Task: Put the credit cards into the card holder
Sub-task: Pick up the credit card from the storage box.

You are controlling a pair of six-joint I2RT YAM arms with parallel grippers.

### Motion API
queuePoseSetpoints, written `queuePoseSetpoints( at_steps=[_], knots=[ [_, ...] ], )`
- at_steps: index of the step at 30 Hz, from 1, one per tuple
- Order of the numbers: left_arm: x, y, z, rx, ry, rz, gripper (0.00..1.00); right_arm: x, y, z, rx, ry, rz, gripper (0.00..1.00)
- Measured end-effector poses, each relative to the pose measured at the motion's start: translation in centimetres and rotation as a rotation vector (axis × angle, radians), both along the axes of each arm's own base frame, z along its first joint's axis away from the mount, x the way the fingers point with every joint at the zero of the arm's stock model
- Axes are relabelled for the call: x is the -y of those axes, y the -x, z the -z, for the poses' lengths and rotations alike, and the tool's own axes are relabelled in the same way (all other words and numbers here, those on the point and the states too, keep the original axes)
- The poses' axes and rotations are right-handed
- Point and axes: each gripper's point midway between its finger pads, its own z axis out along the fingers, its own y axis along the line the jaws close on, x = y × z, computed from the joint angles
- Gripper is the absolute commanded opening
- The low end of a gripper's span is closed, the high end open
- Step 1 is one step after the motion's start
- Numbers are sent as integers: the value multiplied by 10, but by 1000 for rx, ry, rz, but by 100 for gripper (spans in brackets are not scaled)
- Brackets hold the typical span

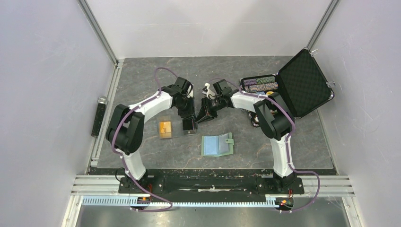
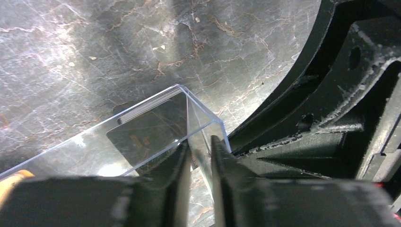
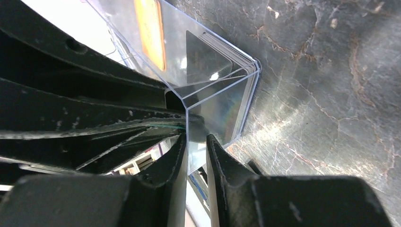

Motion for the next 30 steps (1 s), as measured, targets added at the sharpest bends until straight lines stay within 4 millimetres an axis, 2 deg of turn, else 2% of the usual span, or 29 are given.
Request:
queuePoseSetpoints(
  at_steps=[2,6,10,13,16,19,22,25,30],
  knots=[
    [1,2,2,-7,4,-1,3,-1,1,0,2,-2,-3,21],
    [0,2,3,-10,5,-10,2,-2,2,0,4,-3,-6,27],
    [0,2,0,-1,9,-11,2,-2,1,0,10,3,-3,47],
    [0,0,-18,43,23,-14,2,1,-3,-3,32,14,6,60],
    [-2,-3,-52,130,59,-23,2,5,-9,-22,90,2,22,69],
    [-2,-2,-90,227,132,-24,2,16,-20,-59,186,-42,56,71],
    [0,7,-120,294,248,-22,2,36,-26,-98,275,-120,111,69],
    [5,18,-131,313,368,-24,2,52,-21,-122,309,-205,154,67],
    [13,34,-130,273,530,-57,2,60,8,-128,263,-305,162,60]
  ],
)
